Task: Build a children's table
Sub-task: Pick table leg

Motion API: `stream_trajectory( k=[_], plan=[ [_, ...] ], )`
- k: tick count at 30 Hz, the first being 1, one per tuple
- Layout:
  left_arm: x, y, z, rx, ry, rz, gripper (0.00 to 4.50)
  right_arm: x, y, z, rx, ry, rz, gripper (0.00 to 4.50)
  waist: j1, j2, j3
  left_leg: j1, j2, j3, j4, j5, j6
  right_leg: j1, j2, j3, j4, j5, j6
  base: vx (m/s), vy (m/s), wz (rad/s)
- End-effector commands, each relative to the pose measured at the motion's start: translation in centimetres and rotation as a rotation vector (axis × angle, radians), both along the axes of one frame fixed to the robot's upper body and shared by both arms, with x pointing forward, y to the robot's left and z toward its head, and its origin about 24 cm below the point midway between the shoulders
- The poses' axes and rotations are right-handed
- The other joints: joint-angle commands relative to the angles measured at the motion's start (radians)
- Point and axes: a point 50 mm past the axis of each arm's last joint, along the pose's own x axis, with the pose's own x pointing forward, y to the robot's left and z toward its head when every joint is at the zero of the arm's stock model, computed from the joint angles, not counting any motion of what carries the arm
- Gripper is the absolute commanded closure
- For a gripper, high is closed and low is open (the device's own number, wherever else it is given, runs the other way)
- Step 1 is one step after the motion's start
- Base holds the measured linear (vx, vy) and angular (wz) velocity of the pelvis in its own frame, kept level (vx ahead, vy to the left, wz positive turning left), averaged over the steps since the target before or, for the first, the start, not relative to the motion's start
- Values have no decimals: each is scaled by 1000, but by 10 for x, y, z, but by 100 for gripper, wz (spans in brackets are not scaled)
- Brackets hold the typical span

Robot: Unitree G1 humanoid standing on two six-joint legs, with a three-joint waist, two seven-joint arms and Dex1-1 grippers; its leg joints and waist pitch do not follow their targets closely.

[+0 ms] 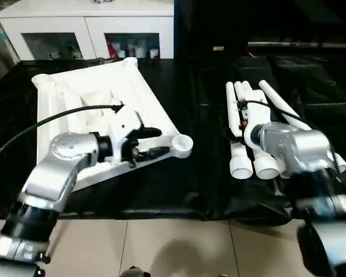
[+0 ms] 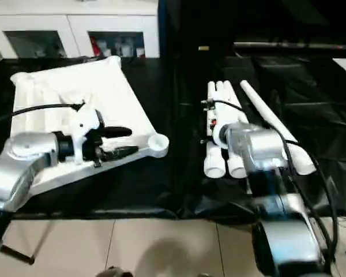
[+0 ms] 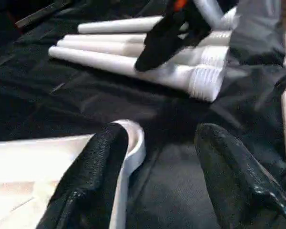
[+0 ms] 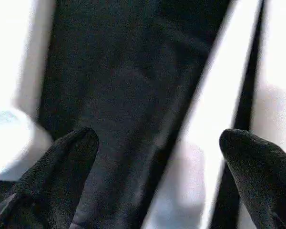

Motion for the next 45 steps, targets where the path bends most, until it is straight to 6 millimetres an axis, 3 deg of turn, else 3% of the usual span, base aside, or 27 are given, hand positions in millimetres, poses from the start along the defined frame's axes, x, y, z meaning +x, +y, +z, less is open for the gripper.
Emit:
stream_trajectory(
  k=[1,7,10,19,25,33,34,36,42,45],
  plan=[
    [-6,-4,0,6,10,-20,137,5,0,-1,5,9,-35,0,-2,-4,-77,19,36,-8,-70,-169,-46,46,-46,36,-67,-150,-224,0,0,0],
    [-12,-7,-1,25,22,-42,96,10,12,-9,31,89,-23,0,-13,-2,-73,20,35,-9,-72,-216,-56,43,-44,35,-70,-199,-216,0,0,0],
    [-13,-8,1,27,21,-32,57,11,16,-12,34,135,-22,0,-18,-7,-76,18,36,-10,-71,-200,-52,45,-44,35,-65,-179,-217,0,0,0],
    [-17,-8,0,40,30,-29,7,13,21,-19,62,209,-53,0,-17,-6,-77,17,36,-7,-69,-176,-38,45,-44,34,-62,-145,-237,0,0,0],
    [-18,-8,0,42,34,-27,0,14,20,-21,66,222,-66,58,-17,-5,-76,18,36,-7,-70,-199,-44,43,-45,34,-65,-178,-229,0,0,0],
    [-21,-9,-1,50,55,-42,0,14,20,-24,94,232,-85,108,-16,-4,-76,17,36,-7,-69,-192,-40,43,-44,33,-63,-163,-236,0,0,0],
    [-21,-9,-1,51,56,-43,0,14,20,-24,95,229,-89,137,-17,-4,-76,17,37,-7,-69,-192,-40,43,-44,33,-63,-163,-235,0,0,0],
    [-21,-9,-1,51,58,-43,0,14,19,-25,98,225,-98,148,-16,-4,-77,17,35,-7,-69,-186,-39,44,-44,33,-62,-158,-234,0,0,0],
    [-13,-8,-1,72,-7,49,0,17,17,-21,143,198,-121,193,-18,-1,-76,17,37,-8,-69,-197,-39,44,-42,33,-64,-151,-232,0,0,0],
    [-6,-7,1,41,-38,123,0,18,16,-19,197,180,-133,215,-18,-7,-78,16,36,-7,-68,-190,-36,46,-43,33,-64,-144,-233,0,0,0]
  ],
)
